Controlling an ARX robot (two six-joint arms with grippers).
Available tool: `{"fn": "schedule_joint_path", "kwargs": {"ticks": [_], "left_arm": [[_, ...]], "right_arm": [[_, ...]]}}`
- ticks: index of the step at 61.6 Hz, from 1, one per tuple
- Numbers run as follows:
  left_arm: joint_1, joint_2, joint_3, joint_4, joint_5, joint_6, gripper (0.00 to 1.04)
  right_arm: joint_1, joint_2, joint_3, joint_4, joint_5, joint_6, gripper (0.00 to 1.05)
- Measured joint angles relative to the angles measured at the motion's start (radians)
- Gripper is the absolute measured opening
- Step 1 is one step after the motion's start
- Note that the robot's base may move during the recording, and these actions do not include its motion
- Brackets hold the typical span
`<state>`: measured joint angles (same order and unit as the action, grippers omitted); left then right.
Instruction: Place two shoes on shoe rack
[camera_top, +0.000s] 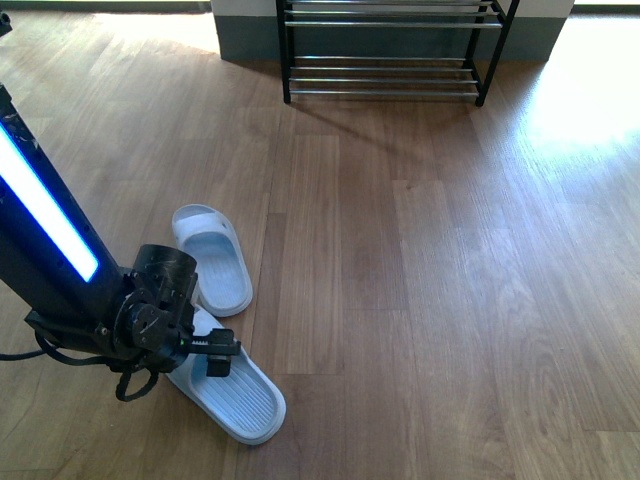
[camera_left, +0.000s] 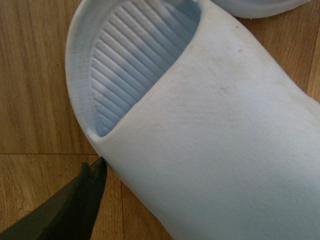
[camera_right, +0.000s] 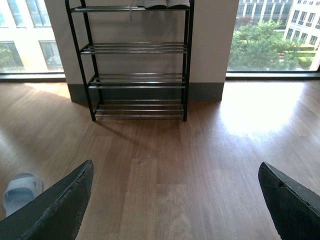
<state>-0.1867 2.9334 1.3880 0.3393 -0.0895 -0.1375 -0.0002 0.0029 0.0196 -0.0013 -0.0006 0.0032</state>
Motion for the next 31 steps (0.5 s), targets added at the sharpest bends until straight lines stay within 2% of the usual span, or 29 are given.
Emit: {"fn": "schedule_joint_path", "kwargs": {"ticks": [19, 31], "left_arm": [[0.013, 0.000, 0.000, -0.017, -0.032, 0.013, 0.38], [0.023, -0.048, -0.045, -0.030, -0.042, -0.031, 0.16]], "right_arm": [[0.000, 0.000, 0.000, 0.000, 0.000, 0.000, 0.96], [0.000, 0.000, 0.000, 0.000, 0.000, 0.000, 0.96]]}}
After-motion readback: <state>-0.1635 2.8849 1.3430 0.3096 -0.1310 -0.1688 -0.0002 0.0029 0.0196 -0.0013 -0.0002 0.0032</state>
